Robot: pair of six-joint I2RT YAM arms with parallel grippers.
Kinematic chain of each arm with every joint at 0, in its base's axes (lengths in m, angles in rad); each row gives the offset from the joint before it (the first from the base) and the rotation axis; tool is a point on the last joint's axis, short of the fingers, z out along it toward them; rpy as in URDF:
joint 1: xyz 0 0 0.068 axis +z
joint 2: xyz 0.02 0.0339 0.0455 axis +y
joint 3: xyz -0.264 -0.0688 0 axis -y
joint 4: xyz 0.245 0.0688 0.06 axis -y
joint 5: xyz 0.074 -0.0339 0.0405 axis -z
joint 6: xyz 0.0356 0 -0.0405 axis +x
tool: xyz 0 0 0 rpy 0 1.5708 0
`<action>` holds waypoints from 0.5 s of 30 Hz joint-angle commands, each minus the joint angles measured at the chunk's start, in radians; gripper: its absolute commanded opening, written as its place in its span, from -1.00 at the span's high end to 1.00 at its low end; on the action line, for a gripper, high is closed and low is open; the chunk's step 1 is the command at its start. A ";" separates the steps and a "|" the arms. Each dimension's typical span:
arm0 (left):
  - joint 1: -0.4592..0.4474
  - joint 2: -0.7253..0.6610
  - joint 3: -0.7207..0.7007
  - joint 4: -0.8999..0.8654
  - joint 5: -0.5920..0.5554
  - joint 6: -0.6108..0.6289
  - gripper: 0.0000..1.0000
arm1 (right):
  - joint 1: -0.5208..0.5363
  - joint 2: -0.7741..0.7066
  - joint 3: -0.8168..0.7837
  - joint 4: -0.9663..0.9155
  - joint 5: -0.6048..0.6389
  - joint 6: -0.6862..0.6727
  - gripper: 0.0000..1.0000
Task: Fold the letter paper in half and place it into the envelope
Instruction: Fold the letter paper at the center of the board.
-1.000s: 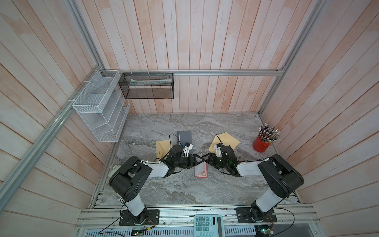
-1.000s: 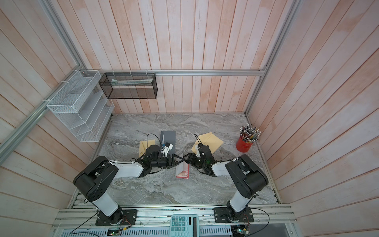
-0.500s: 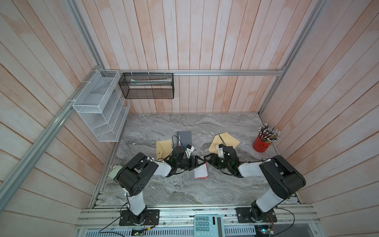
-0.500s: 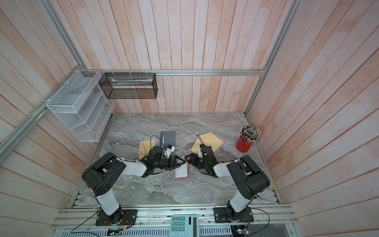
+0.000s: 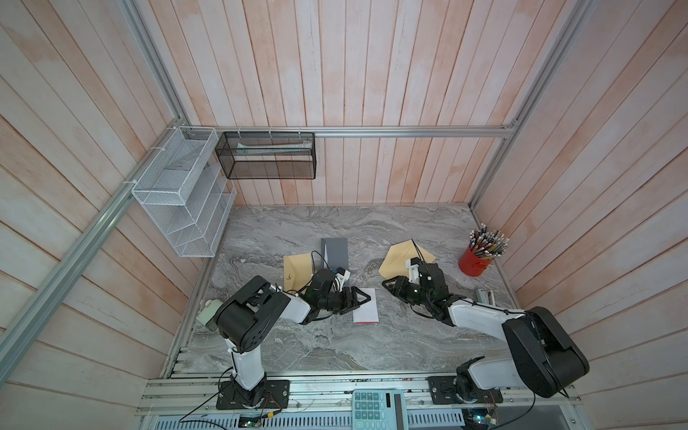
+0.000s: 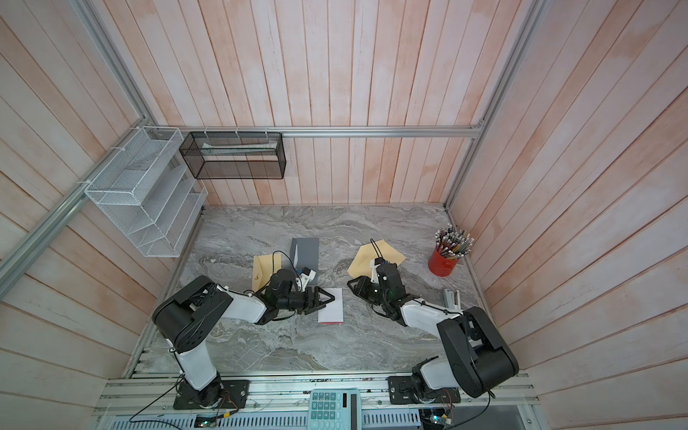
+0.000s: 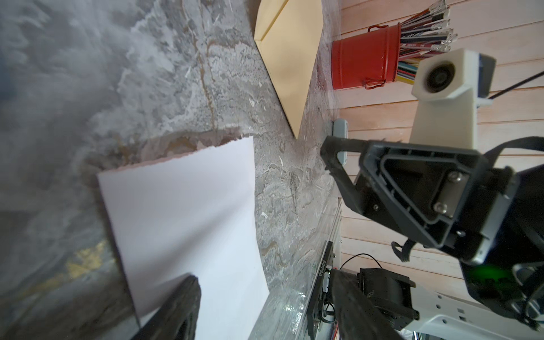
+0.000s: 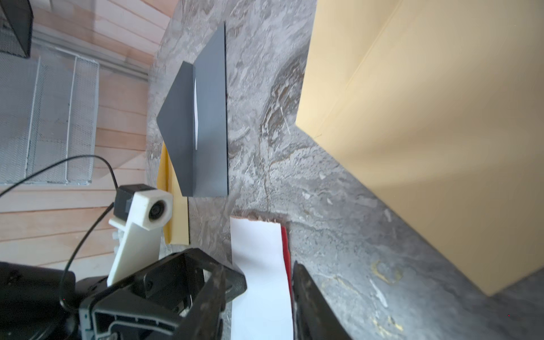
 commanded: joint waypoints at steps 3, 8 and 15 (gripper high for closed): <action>0.002 0.007 -0.022 0.032 -0.002 -0.005 -0.43 | 0.093 0.048 -0.006 0.007 -0.001 0.029 0.33; 0.006 -0.010 -0.024 0.033 -0.002 -0.003 -0.43 | 0.141 0.130 -0.006 0.074 -0.015 0.063 0.40; 0.012 -0.088 0.007 -0.011 0.001 0.010 -0.43 | 0.144 0.194 -0.020 0.095 -0.017 0.062 0.48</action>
